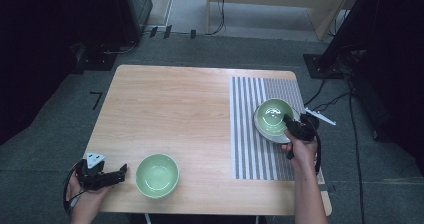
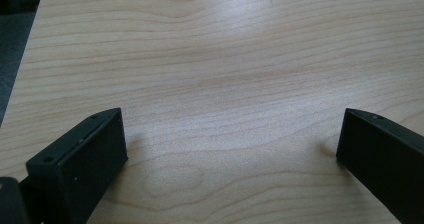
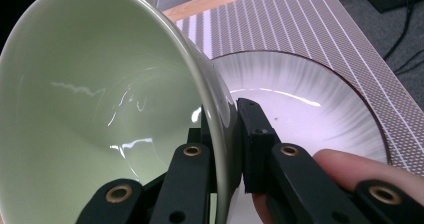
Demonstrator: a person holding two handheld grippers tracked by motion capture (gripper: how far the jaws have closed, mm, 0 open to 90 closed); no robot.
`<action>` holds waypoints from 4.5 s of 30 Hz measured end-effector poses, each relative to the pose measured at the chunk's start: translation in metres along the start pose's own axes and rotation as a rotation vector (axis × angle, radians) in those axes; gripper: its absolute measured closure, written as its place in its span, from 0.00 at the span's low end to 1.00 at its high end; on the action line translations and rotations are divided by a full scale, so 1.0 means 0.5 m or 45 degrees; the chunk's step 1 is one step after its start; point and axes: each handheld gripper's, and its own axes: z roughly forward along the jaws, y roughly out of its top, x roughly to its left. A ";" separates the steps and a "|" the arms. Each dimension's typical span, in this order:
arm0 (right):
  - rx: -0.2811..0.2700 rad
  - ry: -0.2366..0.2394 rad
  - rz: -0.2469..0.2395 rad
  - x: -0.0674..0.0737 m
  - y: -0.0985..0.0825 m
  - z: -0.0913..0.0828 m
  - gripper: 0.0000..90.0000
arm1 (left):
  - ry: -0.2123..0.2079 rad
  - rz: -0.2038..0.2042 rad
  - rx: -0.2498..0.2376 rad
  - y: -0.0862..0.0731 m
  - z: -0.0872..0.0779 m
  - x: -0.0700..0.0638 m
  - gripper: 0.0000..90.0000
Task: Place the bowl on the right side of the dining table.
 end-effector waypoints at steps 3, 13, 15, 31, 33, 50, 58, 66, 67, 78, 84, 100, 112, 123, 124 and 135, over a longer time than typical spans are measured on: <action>0.005 -0.014 0.028 -0.013 -0.001 0.007 0.93 | 0.000 0.000 0.001 0.000 0.000 0.000 0.00; 0.018 -0.045 0.056 -0.034 -0.003 0.024 0.93 | 0.000 0.000 0.001 0.000 0.000 0.000 0.00; 0.021 -0.050 0.064 -0.036 -0.004 0.027 0.93 | 0.000 0.000 0.001 0.000 0.000 0.000 0.00; 0.077 -0.071 0.123 -0.054 -0.010 0.054 0.93 | 0.000 0.000 0.000 0.000 0.000 0.000 0.00; 0.089 -0.075 0.127 -0.055 -0.009 0.052 0.93 | 0.000 0.000 0.000 0.000 0.000 0.000 0.00; 0.206 -0.065 0.195 -0.062 -0.006 0.037 0.87 | 0.000 0.000 0.001 0.000 0.000 0.000 0.00; 0.196 -0.062 0.239 -0.065 -0.007 0.043 0.85 | 0.001 0.001 0.001 0.000 0.000 0.000 0.00; 0.126 -0.038 0.305 -0.074 -0.004 0.038 0.84 | 0.000 0.000 0.000 0.000 0.000 0.000 0.00; 0.121 -0.039 0.303 -0.074 -0.004 0.038 0.84 | 0.000 0.000 0.001 0.000 0.000 0.000 0.00; -0.032 0.005 0.222 -0.060 -0.002 0.028 0.49 | 0.000 0.000 0.001 0.000 0.000 0.000 0.00; -0.085 0.016 0.051 -0.039 -0.004 0.014 0.28 | 0.000 0.000 0.001 0.000 0.000 0.000 0.00; -0.092 0.097 -0.171 -0.013 -0.031 -0.034 0.00 | 0.001 0.001 0.002 0.000 0.000 0.000 0.00; -0.102 0.072 -0.202 -0.004 -0.057 -0.058 0.00 | 0.000 0.000 0.001 0.000 0.000 0.000 0.00; -0.105 0.048 -0.242 -0.011 -0.076 -0.089 0.00 | 0.000 0.000 0.001 0.000 0.000 0.000 0.00; -0.105 0.039 -0.248 -0.014 -0.080 -0.097 0.00 | 0.000 -0.001 0.001 0.000 0.000 0.000 0.00; -0.100 0.032 -0.282 -0.017 -0.105 -0.124 0.00 | 0.000 0.000 0.000 0.000 0.000 0.000 0.00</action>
